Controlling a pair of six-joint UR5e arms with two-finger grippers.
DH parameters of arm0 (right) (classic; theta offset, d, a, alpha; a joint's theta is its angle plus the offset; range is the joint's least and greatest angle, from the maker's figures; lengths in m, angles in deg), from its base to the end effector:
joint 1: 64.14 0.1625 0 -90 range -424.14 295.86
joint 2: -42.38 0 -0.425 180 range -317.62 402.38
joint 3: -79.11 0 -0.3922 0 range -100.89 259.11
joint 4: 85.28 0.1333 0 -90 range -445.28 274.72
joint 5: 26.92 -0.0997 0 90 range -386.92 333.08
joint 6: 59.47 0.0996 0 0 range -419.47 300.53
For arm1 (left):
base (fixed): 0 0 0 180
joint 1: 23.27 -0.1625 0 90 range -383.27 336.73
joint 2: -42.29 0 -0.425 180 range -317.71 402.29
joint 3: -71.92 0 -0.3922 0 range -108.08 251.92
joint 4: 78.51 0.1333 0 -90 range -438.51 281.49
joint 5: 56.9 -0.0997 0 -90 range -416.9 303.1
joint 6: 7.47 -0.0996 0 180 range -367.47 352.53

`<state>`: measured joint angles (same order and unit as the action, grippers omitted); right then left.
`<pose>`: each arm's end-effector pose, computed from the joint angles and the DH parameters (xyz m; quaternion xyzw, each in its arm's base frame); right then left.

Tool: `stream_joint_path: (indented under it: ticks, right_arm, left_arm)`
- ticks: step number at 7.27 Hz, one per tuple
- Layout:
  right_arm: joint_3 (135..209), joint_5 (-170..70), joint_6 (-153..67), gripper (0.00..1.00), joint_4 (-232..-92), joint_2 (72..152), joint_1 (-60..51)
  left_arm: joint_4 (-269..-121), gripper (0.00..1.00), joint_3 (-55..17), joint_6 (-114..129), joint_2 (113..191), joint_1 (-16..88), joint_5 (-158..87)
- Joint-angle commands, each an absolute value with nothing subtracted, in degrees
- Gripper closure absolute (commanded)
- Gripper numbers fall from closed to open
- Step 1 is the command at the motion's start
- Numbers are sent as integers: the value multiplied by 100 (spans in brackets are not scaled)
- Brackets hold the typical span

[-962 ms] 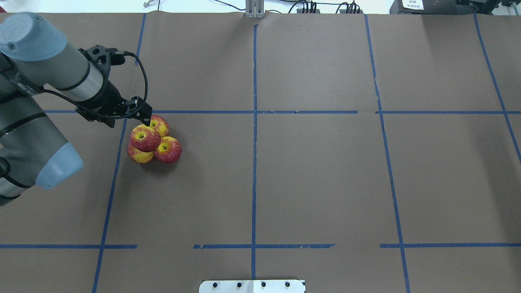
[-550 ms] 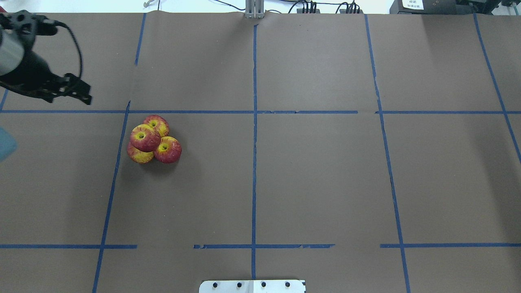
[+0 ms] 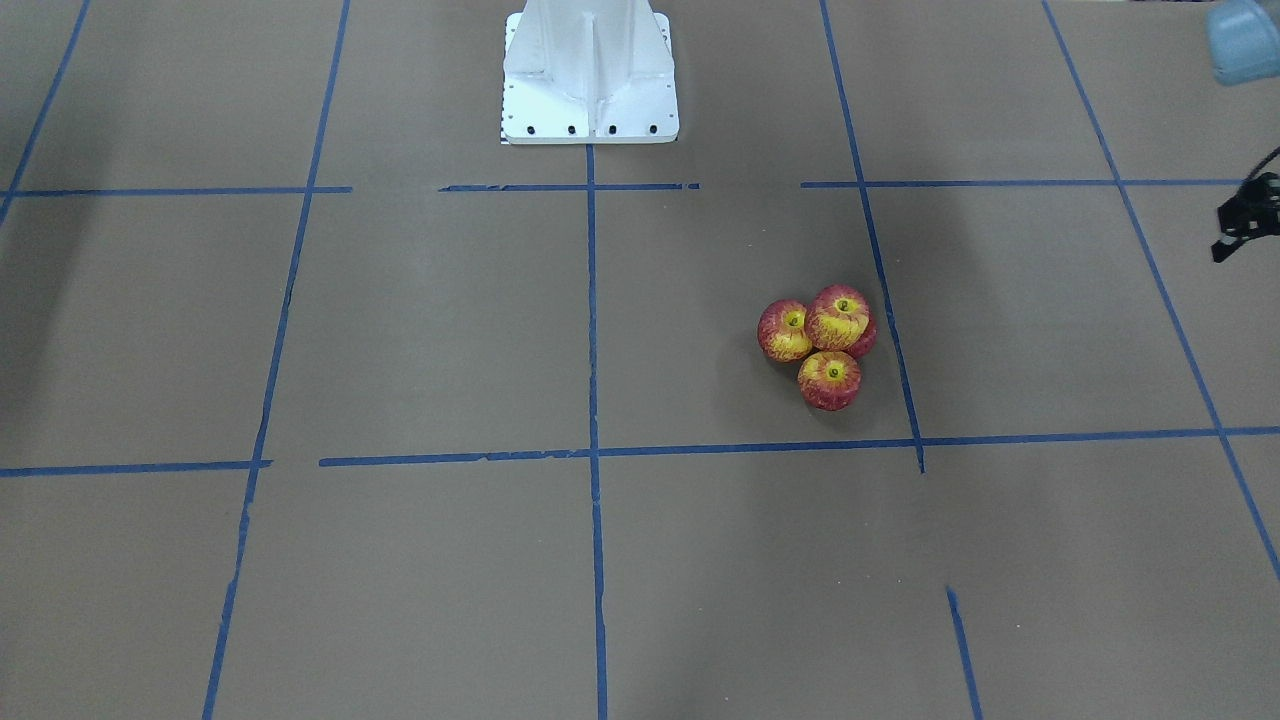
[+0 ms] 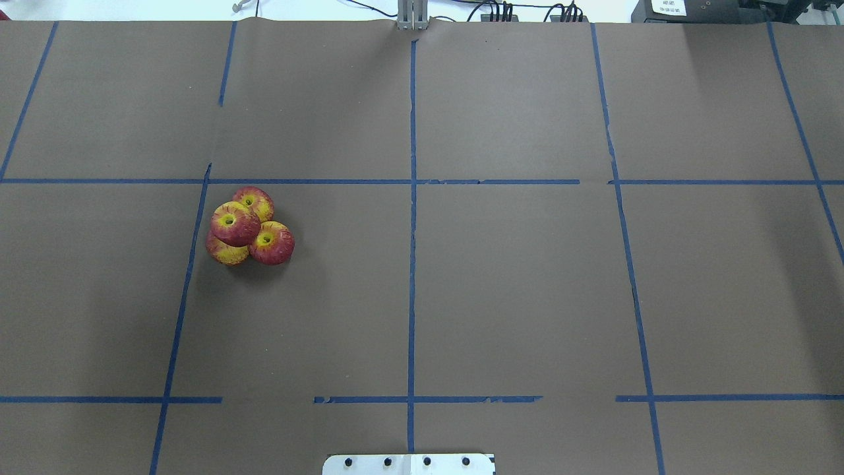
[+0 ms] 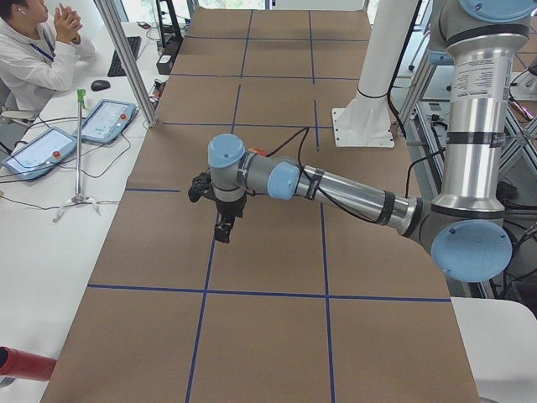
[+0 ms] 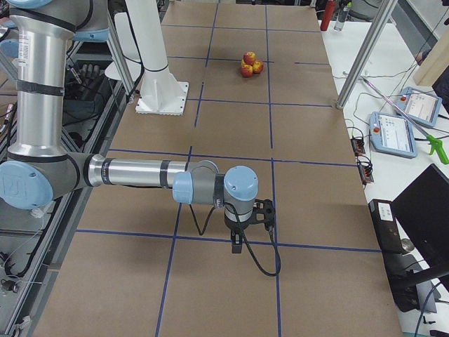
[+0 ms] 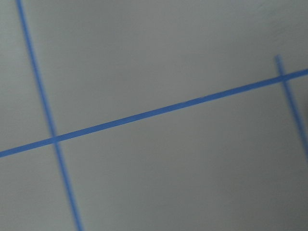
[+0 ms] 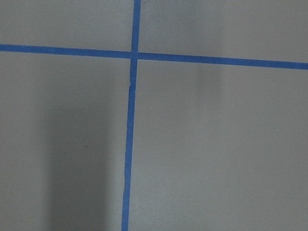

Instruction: Stack apples

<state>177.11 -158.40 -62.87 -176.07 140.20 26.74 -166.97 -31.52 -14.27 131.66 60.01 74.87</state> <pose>0.0740 -0.4322 0.6580 0.0082 -0.3541 -0.0187 0.9350 -0.0091 -0.4945 0.5539 0.0920 0.3547 0.1442 0.9192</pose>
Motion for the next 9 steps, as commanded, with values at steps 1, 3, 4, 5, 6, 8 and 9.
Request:
stream_joint_path:
  ticks: [1, 3, 4, 5, 6, 8, 9]
  right_arm:
    - [17711, -15840, -6290, 0, -17607, 14020, 2673]
    - [17711, -15840, -6290, 0, -17607, 14020, 2673]
    - [17711, -15840, -6290, 0, -17607, 14020, 2673]
    - [17711, -15840, -6281, 0, -17607, 14020, 2673]
    - [17711, -15840, -6290, 0, -17607, 14020, 2673]
    - [17711, -15840, -6290, 0, -17607, 14020, 2673]
    - [17711, -15840, -6290, 0, -17607, 14020, 2673]
  left_arm:
    - [-16553, 0, -2757, -2180, 13115, 6594, 7555]
    - [-16429, 0, -2835, -2171, 12844, 6585, 7581]
    - [-16429, 0, -2819, -2153, 12825, 6593, 7547]
    - [-16420, 0, -2740, -2145, 12825, 6594, 7564]
    - [-16403, 0, -2722, -2110, 12816, 6628, 7590]
    - [-16403, 0, -2740, -1417, 12807, 6646, 7853]
    - [-16420, 0, -2714, -1450, 12798, 6655, 7810]
